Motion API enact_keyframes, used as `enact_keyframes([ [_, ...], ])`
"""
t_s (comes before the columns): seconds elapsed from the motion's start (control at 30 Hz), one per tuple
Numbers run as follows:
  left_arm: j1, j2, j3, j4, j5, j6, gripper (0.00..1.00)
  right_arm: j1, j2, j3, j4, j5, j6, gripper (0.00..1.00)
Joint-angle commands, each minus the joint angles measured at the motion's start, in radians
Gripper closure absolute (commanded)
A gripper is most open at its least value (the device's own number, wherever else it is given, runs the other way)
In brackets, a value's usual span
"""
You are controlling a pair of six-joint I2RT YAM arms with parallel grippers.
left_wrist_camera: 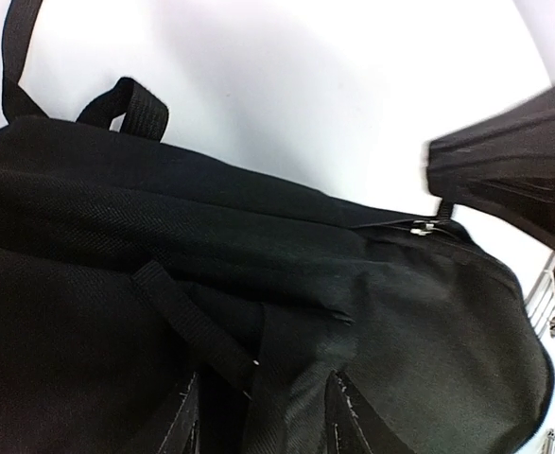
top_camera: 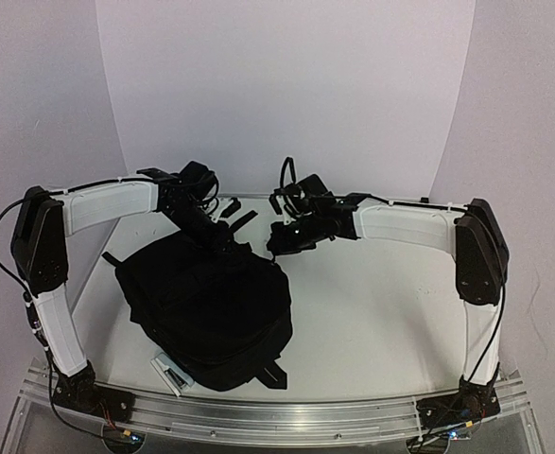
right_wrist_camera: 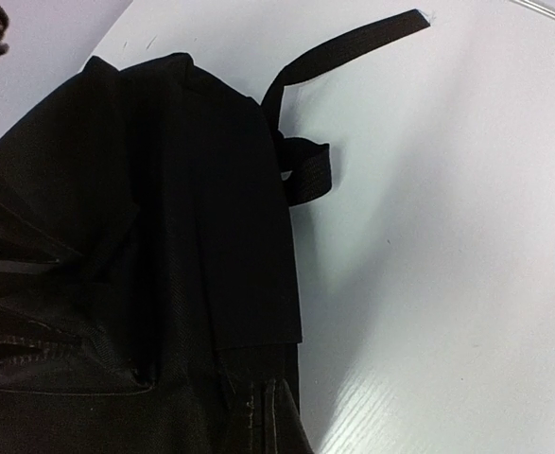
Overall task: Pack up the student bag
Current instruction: Zip the student bag at the center of the board.
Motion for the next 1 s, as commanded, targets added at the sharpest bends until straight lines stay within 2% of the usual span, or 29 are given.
enact_keyframes([
  [0.0, -0.008, 0.027, 0.047, -0.003, -0.051, 0.019, 0.55, 0.004, -0.090, -0.026, 0.054, -0.023, 0.023, 1.00],
  [0.1, -0.014, 0.040, 0.051, 0.002, -0.062, 0.024, 0.52, 0.004, -0.106, -0.051, 0.066, -0.041, 0.030, 1.00],
  [0.17, -0.022, 0.045, 0.053, 0.007, -0.070, 0.031, 0.54, 0.003, -0.115, -0.067, 0.073, -0.048, 0.033, 1.00],
  [0.33, -0.023, 0.052, 0.050, 0.032, 0.014, 0.034, 0.85, 0.005, -0.126, -0.092, 0.082, -0.037, 0.043, 1.00],
  [0.43, -0.023, 0.042, 0.041, 0.052, 0.037, 0.022, 0.99, 0.005, -0.139, -0.111, 0.085, -0.034, 0.048, 1.00],
  [0.97, 0.005, 0.063, 0.091, 0.063, -0.177, -0.063, 1.00, 0.004, -0.342, -0.328, 0.123, -0.038, 0.122, 1.00],
])
